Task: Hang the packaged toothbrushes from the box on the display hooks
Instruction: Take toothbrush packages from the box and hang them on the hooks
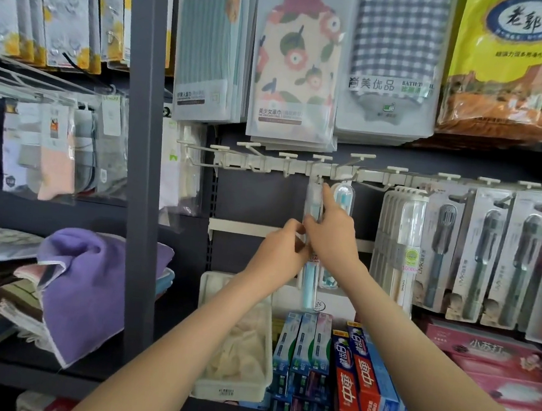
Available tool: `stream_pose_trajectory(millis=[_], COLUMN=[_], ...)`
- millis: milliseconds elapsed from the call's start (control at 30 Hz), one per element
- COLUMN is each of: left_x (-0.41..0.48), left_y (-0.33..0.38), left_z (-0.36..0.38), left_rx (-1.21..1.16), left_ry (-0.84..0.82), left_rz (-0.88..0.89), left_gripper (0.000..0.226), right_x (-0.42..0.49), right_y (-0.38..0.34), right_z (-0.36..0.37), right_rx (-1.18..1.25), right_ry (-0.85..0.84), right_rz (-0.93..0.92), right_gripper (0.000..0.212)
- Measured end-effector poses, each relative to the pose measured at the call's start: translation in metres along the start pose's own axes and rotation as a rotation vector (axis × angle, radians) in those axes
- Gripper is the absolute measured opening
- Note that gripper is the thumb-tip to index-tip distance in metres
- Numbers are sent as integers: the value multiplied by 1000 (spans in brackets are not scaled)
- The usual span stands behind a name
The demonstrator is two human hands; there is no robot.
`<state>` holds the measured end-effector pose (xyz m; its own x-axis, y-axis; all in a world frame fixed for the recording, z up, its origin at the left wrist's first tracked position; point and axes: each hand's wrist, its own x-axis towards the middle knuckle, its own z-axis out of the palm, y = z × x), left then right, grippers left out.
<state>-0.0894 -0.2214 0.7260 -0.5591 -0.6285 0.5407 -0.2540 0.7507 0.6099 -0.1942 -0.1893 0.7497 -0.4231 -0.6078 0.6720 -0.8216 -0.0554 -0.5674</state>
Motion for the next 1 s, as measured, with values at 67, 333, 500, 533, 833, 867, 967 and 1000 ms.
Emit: stream_pose_trajectory(millis=[67, 333, 500, 533, 833, 867, 967, 1000], left_x=[4, 6, -22, -32, -191, -213, -283, -309], left_y=[-5, -38, -42, -40, -30, -34, -52, -63], left_z=[4, 27, 40, 45, 154, 171, 223, 241], left_rx=[4, -9, -8, -15, -59, -74, -113, -93], left_ry=[-2, 51, 115, 131, -13, -66, -225, -278], left_rz=[-14, -107, -166, -169, -289, -335, -490, -535], left_gripper=[29, 30, 35, 34, 24, 20, 18, 20], right_x=[3, 3, -41, -55, -238, -261, -331, -355], right_y=[2, 17, 40, 45, 121, 135, 180, 195], right_z=[6, 28, 29, 26, -21, -23, -20, -16], right_rx=[-50, -85, -43, -26, 35, 41, 52, 55], right_ry=[4, 26, -59, -70, -314, -356, -486, -534], right_rz=[0, 48, 84, 66, -62, -44, 31, 63], right_gripper=[67, 70, 67, 65, 39, 37, 35, 34])
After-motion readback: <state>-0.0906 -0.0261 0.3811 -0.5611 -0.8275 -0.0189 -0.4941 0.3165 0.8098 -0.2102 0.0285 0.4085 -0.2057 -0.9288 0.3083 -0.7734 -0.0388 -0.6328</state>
